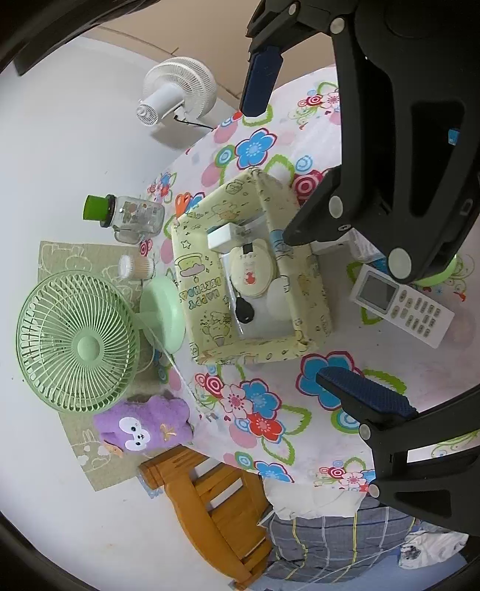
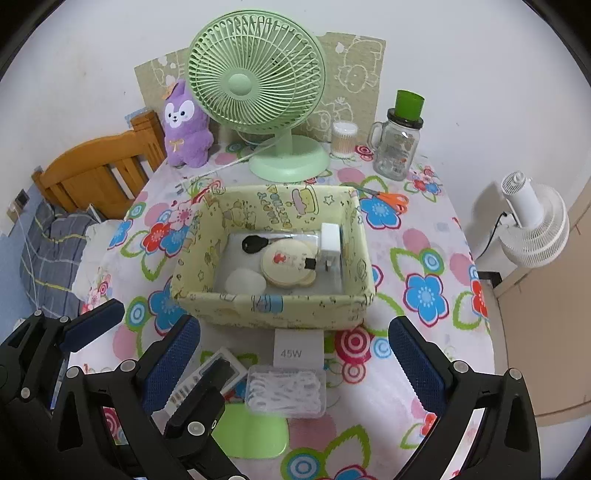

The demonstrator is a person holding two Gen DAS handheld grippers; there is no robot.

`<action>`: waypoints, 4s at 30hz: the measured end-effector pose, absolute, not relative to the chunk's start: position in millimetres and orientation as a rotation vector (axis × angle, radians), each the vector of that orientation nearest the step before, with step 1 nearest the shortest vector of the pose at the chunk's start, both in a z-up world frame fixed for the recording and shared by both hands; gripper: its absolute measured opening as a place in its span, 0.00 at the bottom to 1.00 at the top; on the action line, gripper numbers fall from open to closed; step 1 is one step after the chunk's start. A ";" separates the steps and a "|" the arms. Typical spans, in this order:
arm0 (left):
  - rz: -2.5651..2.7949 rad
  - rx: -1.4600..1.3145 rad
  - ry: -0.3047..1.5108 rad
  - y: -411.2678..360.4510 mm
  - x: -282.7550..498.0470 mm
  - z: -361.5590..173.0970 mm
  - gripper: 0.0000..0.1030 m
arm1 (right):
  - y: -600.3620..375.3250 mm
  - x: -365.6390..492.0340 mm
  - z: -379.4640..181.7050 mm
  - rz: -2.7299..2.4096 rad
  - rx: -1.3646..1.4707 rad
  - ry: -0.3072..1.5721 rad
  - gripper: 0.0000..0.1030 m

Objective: Organize rigid objects
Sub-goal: 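Withdraw both tools from the box toward the remote and floss box, then lower the right gripper onto the clear floss-pick box and close it, then grasp the white remote with the left gripper while the right holds the floss box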

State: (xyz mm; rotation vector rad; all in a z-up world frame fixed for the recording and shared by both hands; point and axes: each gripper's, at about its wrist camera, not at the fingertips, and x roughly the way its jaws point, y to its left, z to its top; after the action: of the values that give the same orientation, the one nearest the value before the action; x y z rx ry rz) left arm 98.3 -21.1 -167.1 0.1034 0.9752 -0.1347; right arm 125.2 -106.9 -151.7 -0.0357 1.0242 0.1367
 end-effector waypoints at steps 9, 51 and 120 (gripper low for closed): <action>-0.131 0.132 0.960 -19.2 82.5 -170.2 0.83 | -105.9 108.4 -156.3 0.117 -0.029 1.035 1.00; -0.182 0.143 1.102 -3.7 73.8 -270.2 0.83 | -89.2 92.0 -258.6 0.041 -0.033 1.165 1.00; -0.303 0.164 1.184 2.5 84.1 -296.9 0.48 | -89.6 89.3 -288.4 -0.093 0.051 1.202 0.89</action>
State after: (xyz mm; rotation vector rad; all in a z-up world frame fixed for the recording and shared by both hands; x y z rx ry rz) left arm 84.1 2.5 -296.9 0.1643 1.1836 -0.3028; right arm 89.3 -89.6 -288.4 0.0509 1.2021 -0.0934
